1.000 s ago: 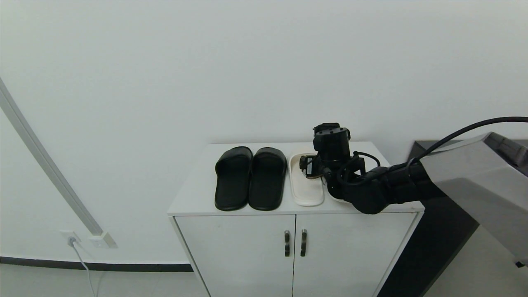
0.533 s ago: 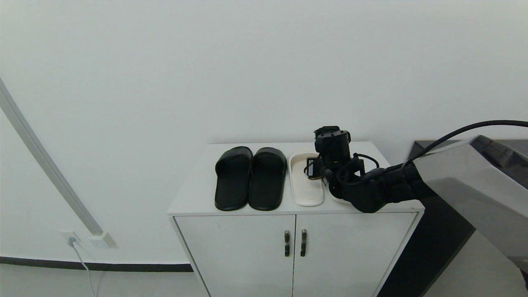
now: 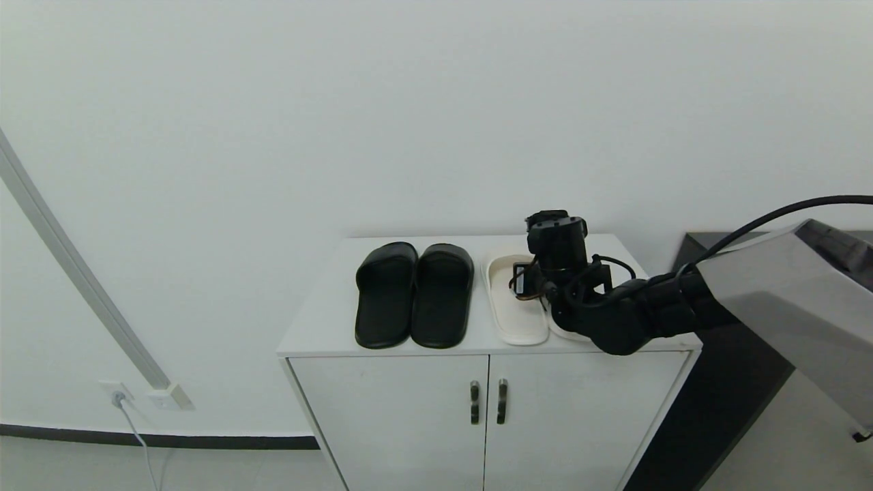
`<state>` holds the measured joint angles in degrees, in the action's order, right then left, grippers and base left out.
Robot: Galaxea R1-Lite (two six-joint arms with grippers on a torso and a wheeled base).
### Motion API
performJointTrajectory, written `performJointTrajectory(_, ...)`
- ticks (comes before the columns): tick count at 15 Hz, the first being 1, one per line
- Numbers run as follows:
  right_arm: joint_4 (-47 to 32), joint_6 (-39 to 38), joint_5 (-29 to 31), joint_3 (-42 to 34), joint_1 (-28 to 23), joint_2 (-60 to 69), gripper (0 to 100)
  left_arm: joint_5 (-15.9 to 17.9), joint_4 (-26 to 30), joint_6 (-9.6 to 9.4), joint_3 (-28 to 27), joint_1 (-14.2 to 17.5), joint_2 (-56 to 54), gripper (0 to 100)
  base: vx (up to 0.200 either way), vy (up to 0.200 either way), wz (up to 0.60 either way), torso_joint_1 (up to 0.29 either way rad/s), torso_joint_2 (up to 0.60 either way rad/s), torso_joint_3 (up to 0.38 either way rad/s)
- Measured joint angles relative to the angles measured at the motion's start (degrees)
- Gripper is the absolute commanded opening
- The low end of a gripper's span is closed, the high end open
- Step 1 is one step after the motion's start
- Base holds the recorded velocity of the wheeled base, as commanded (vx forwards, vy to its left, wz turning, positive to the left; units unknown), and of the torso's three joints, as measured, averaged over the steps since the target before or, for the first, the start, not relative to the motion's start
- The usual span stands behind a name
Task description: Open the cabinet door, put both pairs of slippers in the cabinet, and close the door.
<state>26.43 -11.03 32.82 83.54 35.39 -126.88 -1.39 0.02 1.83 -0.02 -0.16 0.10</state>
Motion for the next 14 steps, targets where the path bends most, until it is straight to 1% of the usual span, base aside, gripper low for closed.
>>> performJointTrajectory(1,0.01,0.3,-0.06,-1.29,0.09,1.44,0,-0.11,0.0,0.0,0.02,-0.02,0.0,0,0.0,0.0,0.0,0.0,0.0,0.0)
performJointTrajectory(3,0.41,1.6,-1.8,-6.28,0.41,6.73,0,-0.06,-0.02,-0.35,0.02,-0.02,0.0,0,0.0,0.0,0.0,0.0,0.0,0.0)
performJointTrajectory(6,0.88,3.89,-8.16,-16.98,1.54,17.51,0,-0.02,-0.02,-0.35,0.02,-0.02,0.0,0,0.0,0.0,0.0,0.0,0.0,0.0)
performJointTrajectory(8,0.89,4.9,-13.74,-25.55,2.91,25.59,0,0.0,-0.02,-0.35,0.02,-0.06,0.0,0,0.0,0.0,0.0,0.0,0.0,0.0)
performJointTrajectory(11,0.67,5.46,-24.28,-36.61,5.62,35.56,0,0.05,-0.02,-0.35,0.02,-0.02,0.0,0,0.0,0.0,0.0,0.0,0.0,0.0)
performJointTrajectory(13,0.67,5.78,-31.34,-41.13,6.75,40.45,0,0.16,-0.02,-0.41,0.02,-0.02,0.0,0,0.0,0.0,0.0,0.0,0.0,0.0)
performJointTrajectory(14,0.72,5.89,-32.82,-42.29,7.14,41.79,0,0.33,-0.02,-0.41,0.02,-0.02,0.0,0,0.0,0.0,0.0,0.0,0.0,0.0)
